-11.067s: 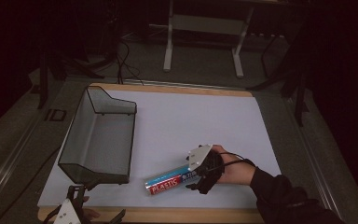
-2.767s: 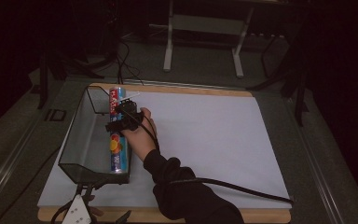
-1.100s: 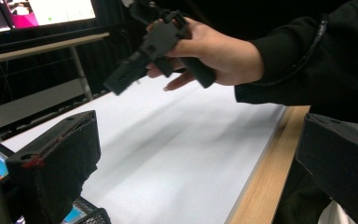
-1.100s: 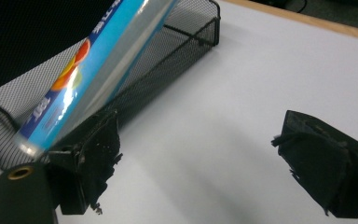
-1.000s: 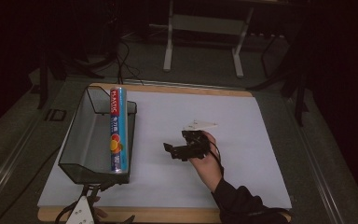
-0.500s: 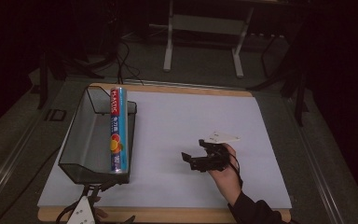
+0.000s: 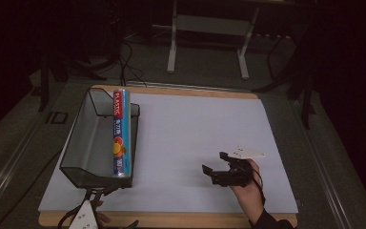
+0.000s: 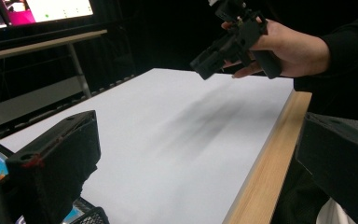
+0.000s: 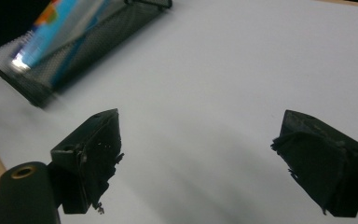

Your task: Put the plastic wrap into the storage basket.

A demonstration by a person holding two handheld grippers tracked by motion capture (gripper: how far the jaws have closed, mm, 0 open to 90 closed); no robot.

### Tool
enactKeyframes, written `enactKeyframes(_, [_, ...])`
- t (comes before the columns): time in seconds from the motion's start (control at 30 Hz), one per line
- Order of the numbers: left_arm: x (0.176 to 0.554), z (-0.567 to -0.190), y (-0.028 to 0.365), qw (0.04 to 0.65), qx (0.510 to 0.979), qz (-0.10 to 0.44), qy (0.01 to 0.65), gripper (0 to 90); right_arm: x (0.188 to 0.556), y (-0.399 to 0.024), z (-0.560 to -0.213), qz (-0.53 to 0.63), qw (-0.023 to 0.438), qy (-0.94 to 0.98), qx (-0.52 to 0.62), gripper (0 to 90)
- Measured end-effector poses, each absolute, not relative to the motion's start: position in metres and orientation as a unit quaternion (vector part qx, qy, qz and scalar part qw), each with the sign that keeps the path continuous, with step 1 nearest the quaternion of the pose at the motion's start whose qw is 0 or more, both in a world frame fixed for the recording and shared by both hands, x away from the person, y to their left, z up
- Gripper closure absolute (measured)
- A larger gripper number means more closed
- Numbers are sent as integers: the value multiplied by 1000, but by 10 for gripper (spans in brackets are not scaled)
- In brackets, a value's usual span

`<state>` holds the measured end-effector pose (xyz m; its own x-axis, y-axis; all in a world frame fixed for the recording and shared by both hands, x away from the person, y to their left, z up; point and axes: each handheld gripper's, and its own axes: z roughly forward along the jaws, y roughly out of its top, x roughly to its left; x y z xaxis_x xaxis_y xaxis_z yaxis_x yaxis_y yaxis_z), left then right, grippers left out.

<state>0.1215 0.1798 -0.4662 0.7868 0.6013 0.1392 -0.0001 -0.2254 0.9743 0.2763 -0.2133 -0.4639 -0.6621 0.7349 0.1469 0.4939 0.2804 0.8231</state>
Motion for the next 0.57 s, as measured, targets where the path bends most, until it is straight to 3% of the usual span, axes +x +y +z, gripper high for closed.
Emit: enactKeyframes(0.57, [122,-466,180,586,742,254,202,6,276,-217,-469,466,156,790,367,133])
